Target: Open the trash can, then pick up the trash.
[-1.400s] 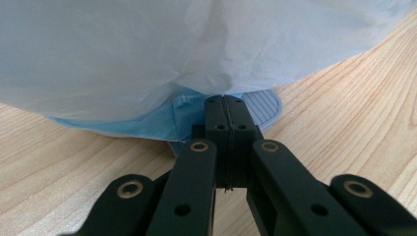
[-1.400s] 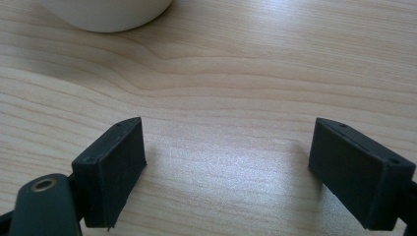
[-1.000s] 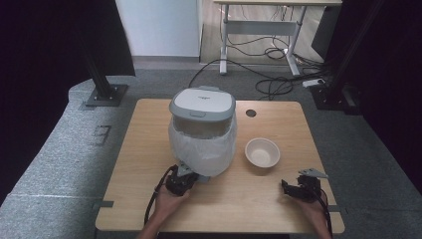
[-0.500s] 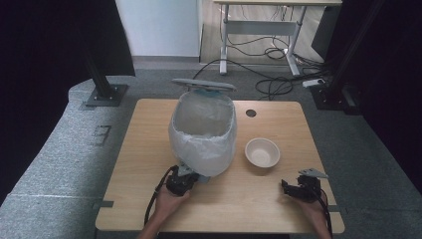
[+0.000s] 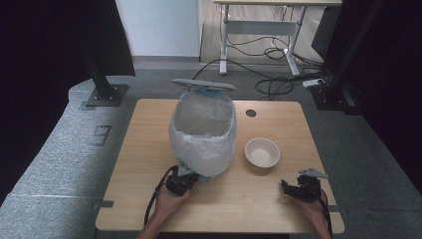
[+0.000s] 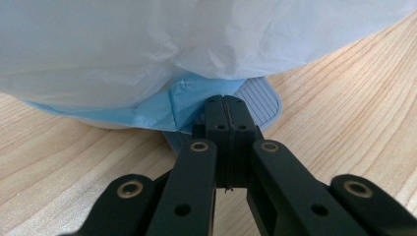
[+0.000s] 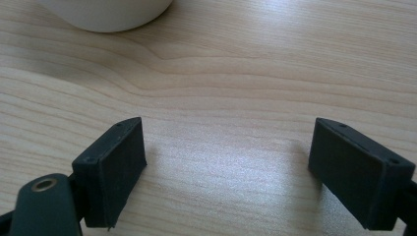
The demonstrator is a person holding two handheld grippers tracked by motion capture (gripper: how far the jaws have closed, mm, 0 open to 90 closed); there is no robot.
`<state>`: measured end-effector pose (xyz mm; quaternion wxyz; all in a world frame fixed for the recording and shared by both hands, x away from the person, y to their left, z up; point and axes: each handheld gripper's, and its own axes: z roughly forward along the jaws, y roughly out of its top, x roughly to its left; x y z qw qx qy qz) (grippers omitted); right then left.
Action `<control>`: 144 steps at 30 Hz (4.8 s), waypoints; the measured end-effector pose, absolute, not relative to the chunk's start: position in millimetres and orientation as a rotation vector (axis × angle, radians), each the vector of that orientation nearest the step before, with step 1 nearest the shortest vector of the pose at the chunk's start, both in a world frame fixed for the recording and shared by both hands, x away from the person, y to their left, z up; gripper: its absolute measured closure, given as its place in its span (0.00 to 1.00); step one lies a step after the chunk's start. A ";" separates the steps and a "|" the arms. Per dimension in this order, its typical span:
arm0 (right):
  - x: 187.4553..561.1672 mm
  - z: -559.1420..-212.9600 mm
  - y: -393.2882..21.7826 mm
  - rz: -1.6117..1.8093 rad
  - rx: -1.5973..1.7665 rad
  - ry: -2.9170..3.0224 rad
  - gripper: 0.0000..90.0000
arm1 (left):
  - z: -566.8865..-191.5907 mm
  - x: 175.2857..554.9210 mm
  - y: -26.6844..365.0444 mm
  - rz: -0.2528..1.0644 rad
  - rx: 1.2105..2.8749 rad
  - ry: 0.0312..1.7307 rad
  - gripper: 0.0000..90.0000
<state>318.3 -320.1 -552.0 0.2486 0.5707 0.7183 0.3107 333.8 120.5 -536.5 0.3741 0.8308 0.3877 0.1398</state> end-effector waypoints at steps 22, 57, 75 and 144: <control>319.6 -530.4 -314.3 0.960 1.530 1.910 0.26 | -537.1 333.2 120.6 0.368 2.127 0.984 1.00; 374.5 -501.7 -294.5 1.020 1.504 1.921 0.42 | -536.7 334.2 121.0 0.362 2.133 0.975 1.00; 399.9 -518.7 -291.6 0.979 1.545 1.949 0.46 | -536.9 334.2 121.2 0.362 2.132 0.973 1.00; 341.2 -476.4 -316.3 1.497 1.512 1.861 0.93 | -537.2 333.4 120.6 0.376 2.135 0.965 1.00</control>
